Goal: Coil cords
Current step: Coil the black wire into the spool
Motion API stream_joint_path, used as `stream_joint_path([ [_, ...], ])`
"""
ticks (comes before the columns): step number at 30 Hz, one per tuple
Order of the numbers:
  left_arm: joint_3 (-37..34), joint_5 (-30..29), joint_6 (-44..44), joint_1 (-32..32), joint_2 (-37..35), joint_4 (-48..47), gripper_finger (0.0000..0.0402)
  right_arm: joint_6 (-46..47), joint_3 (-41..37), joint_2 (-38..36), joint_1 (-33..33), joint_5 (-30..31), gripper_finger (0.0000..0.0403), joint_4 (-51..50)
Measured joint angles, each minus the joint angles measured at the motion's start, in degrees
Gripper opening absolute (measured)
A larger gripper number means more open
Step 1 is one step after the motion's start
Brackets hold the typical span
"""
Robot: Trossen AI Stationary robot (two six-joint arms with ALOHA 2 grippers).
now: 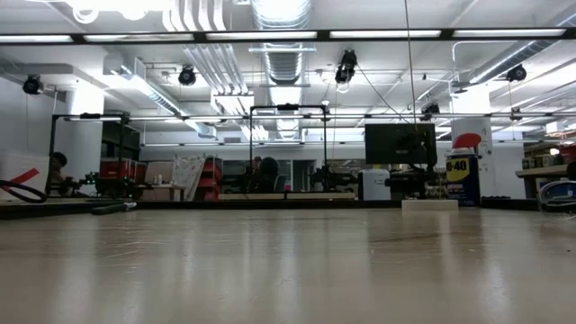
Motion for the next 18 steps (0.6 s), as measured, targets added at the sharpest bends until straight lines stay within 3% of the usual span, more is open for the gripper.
stream_joint_path([
  [5, 0.00, -0.02, 0.61, -0.25, 0.00, -0.01, 0.0000, -0.34, 0.00, 0.00, 0.27, 2.87, 0.0002, -1.18],
  [18, 0.00, -2.09, 1.70, -2.31, -0.14, -2.66, 0.0000, 2.01, -3.87, -0.07, 6.85, 23.77, 0.0000, -6.82],
])
